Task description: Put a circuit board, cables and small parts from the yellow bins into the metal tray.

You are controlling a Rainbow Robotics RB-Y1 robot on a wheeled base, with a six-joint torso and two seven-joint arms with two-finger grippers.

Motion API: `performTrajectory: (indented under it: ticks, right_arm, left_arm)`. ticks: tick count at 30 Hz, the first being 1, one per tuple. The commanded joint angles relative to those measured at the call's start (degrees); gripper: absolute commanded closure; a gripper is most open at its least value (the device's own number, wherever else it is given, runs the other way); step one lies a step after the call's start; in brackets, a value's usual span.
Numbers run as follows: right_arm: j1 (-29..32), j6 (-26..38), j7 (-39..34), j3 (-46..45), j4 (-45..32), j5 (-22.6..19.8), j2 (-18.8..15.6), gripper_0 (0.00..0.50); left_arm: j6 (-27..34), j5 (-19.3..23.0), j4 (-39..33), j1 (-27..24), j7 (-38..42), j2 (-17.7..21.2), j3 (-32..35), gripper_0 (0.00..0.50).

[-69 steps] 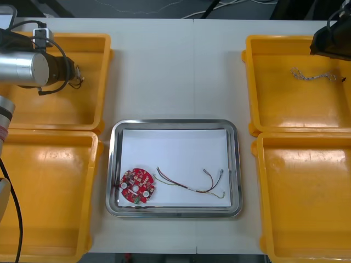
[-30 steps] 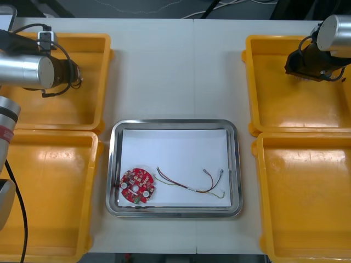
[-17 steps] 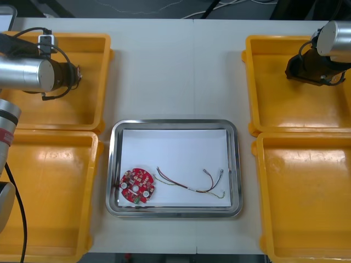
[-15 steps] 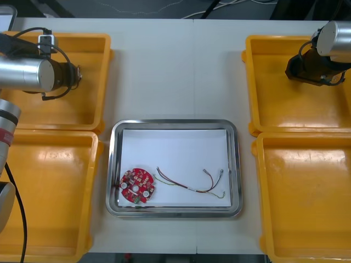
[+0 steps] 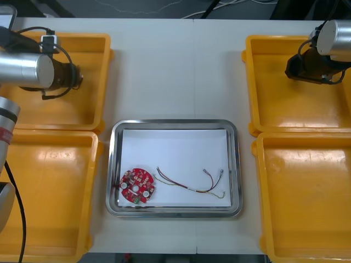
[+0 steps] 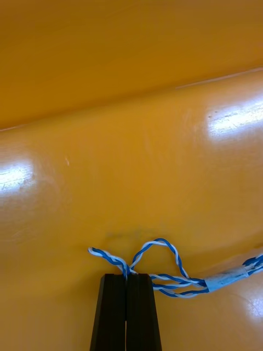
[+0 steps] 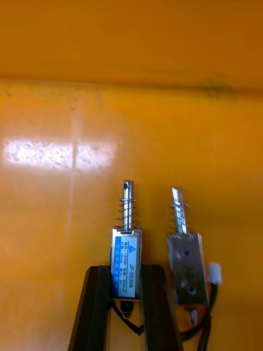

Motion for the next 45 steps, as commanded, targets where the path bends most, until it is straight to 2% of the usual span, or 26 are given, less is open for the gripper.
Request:
performTrajectory:
  ticks: [1,3,5,6,12,20,29,34,40,45]
  right_arm:
    - [0.5,6.2,0.1,-1.4,-6.4,0.4,-2.0,0.5]
    - [0.5,10.0,0.2,-3.2,-8.5,0.4,-2.2,0.5]
    - [0.5,11.2,0.2,-3.8,-9.1,0.5,-2.3,0.5]
    - [0.5,16.9,0.1,-6.1,-12.0,0.7,-2.3,0.5]
    - [0.5,25.4,0.0,-8.9,-14.2,0.6,-2.3,0.5]
    - [1.3,34.3,-0.1,-12.1,-14.2,0.7,-2.2,0.5]
    - [2.4,38.6,-0.3,-15.1,-14.6,0.6,-0.6,0.5]
    - [4.6,39.9,-0.9,-15.5,-19.0,0.5,0.3,0.5]
    - [8.0,40.4,-2.3,-15.5,-25.4,0.4,1.6,0.5]
    - [8.6,40.4,-2.9,-15.5,-26.2,-0.3,2.0,0.5]
  left_arm:
    - [7.7,1.7,-8.9,1.6,-7.5,2.6,1.5,0.5]
    - [10.0,2.3,-10.9,2.3,-7.2,3.4,1.7,0.5]
    - [10.5,2.5,-11.6,2.3,-7.2,3.7,1.7,0.5]
    - [13.6,5.4,-14.2,2.8,-7.1,5.1,2.0,0.5]
    - [20.8,10.2,-20.0,3.9,-6.9,7.5,4.3,0.5]
    - [29.8,10.9,-30.4,7.3,-5.2,8.8,5.4,0.5]
    - [35.8,12.6,-37.1,8.7,-1.2,9.3,5.5,0.5]
    - [36.7,14.8,-39.0,9.2,0.8,9.3,5.4,0.5]
    - [36.5,13.4,-38.9,9.4,0.2,9.2,5.3,0.5]
    - [35.3,11.3,-38.9,9.6,0.5,9.1,3.9,0.5]
